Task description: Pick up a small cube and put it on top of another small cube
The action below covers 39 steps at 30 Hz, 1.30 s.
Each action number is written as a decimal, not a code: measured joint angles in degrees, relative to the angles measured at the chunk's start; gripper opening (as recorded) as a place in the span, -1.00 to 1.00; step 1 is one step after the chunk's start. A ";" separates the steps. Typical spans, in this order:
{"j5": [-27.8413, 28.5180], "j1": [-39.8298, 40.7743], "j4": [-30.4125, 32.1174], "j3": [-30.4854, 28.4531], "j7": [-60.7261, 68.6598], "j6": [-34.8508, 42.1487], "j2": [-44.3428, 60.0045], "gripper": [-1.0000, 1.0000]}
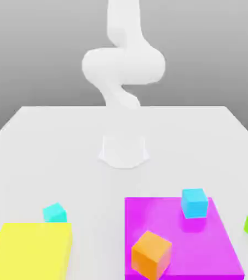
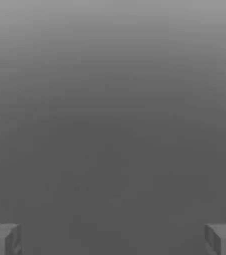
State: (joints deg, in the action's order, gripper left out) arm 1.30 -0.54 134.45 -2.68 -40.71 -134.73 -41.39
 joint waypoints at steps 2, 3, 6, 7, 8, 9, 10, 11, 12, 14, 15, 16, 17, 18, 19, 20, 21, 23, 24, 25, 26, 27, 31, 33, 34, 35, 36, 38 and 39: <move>0.95 -0.39 2.25 -2.38 4.45 -2.48 3.72 0.00; 1.36 -0.56 3.33 -3.56 6.62 -3.67 5.49 0.00; 2.32 -0.97 6.52 -7.16 13.21 -7.19 10.70 0.00; 2.61 -1.15 7.58 -8.44 15.42 -8.36 12.41 0.00; 2.80 -1.26 8.64 -9.67 17.69 -9.53 14.14 0.00; 2.91 -1.27 9.70 -10.82 20.02 -10.71 15.87 0.00; 2.91 -1.17 10.76 -11.87 22.42 -11.89 17.62 0.00; 2.92 -1.25 11.82 -13.09 24.84 -13.06 19.36 0.00; 2.90 -1.33 12.88 -14.32 27.27 -14.24 21.11 0.00; 2.67 -1.49 15.00 -16.76 32.27 -16.60 24.63 0.00; 2.42 -1.54 16.07 -17.91 34.86 -17.78 26.42 0.00; 2.09 -1.59 17.13 -19.06 37.52 -18.96 28.22 0.00; 1.69 -1.56 18.20 -20.11 40.20 -20.16 30.04 0.00; 1.07 -1.39 19.27 -20.96 43.04 -21.36 31.89 0.00; 0.31 -1.38 20.33 -21.93 46.02 -22.53 33.74 0.00; -0.60 -1.26 21.39 -22.72 49.09 -23.71 35.63 0.00; -1.65 -0.64 22.45 -23.20 52.23 -24.86 37.53 0.00; -4.18 1.17 24.55 -23.54 58.86 -27.20 41.38 0.00; -5.78 1.98 25.50 -23.41 62.23 -28.40 43.33 0.00; -7.96 3.10 25.71 -21.70 64.92 -29.77 45.39 0.00; -10.79 4.41 25.55 -19.78 67.57 -31.20 47.50 0.00; -13.61 6.13 25.20 -17.43 69.96 -32.66 49.61 0.00; -22.06 15.55 23.32 -6.07 76.71 -38.91 57.78 0.00; -22.85 17.27 23.01 -4.17 77.33 -40.03 59.13 -1.00; -22.85 17.27 23.01 -4.17 77.33 -40.03 59.13 -1.00; -22.85 17.27 23.01 -4.17 77.32 -39.99 59.13 -1.00; -22.85 17.27 23.01 -4.17 77.32 -39.94 59.13 -1.00; -23.34 18.16 22.85 -3.17 77.73 -40.45 59.81 -1.00; -22.81 17.58 23.01 -3.89 77.30 -39.90 59.13 -1.00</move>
State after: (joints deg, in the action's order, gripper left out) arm -21.51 17.03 157.46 -6.57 36.60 -174.62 17.74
